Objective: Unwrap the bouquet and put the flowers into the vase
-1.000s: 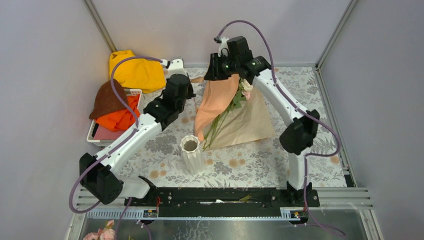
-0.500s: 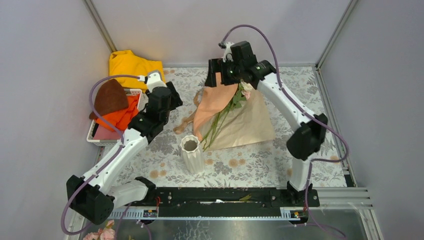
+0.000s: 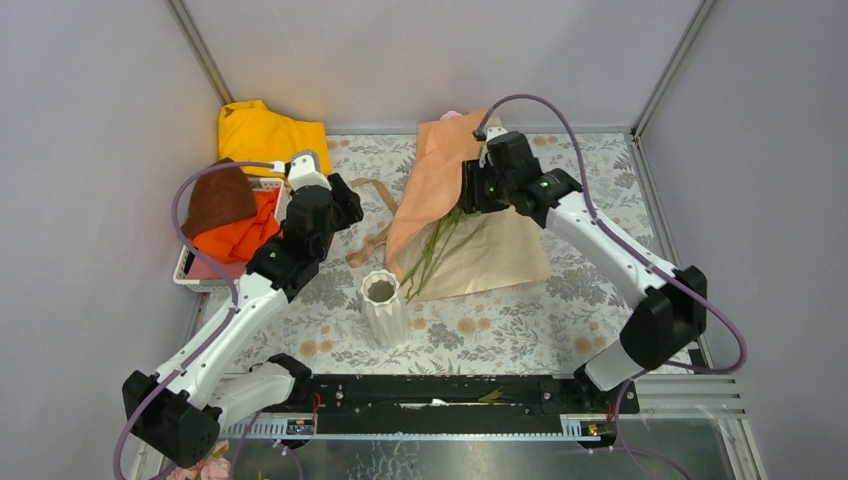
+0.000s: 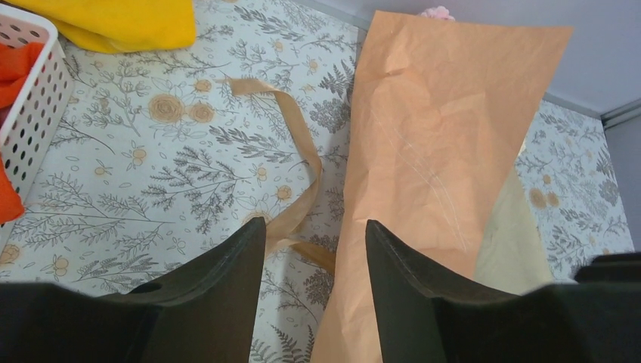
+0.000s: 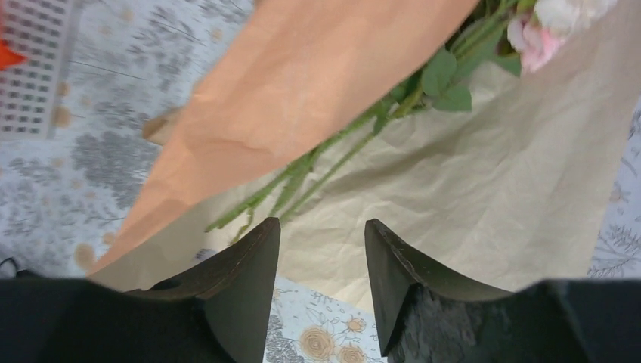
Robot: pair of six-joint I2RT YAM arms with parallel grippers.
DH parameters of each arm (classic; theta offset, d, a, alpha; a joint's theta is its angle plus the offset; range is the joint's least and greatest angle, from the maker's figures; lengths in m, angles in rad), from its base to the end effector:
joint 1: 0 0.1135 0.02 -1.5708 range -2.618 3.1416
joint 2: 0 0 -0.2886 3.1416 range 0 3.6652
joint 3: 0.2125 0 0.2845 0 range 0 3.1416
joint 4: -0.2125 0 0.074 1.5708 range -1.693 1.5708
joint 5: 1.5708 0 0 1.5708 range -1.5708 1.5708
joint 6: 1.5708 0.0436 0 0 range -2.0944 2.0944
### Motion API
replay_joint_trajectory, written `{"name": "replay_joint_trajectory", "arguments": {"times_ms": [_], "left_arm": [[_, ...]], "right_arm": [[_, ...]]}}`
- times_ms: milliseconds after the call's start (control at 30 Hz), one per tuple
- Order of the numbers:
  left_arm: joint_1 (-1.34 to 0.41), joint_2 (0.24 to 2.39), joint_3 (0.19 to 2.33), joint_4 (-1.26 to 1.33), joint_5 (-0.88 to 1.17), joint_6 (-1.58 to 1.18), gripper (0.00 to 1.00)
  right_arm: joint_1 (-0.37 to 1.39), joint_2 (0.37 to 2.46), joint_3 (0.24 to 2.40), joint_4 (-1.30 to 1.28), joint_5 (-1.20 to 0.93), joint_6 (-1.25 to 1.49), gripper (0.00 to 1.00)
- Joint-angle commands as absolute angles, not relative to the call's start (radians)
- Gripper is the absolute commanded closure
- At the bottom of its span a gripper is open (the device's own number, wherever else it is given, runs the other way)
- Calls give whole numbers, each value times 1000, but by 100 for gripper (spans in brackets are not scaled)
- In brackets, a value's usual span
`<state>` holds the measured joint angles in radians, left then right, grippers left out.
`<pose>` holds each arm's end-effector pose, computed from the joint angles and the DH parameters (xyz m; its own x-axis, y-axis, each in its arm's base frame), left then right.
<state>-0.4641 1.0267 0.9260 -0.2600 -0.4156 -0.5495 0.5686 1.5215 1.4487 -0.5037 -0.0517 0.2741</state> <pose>0.2403 -0.1006 0.3520 -0.3066 -0.3808 -0.8723 -0.1037 0.9244 -0.3671 0.3241 0.2098 0.3773 -0.5976 -0.0611 -0.7995 -0.4285 0.8671 0.2541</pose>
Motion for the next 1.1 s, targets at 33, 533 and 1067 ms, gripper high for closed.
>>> {"name": "replay_joint_trajectory", "arguments": {"times_ms": [33,533,1067], "left_arm": [[-462,993,903,-206,-369,-555,43],[-465,1085,1113,-242,-44,-328,42],[-467,1240,1278,-278,91,-275,35]], "right_arm": [[575,1679,1437,-490,44,326,51],[575,2094,1895,-453,-133,365,52],[575,2040,1924,-165,-212,392,47]]}}
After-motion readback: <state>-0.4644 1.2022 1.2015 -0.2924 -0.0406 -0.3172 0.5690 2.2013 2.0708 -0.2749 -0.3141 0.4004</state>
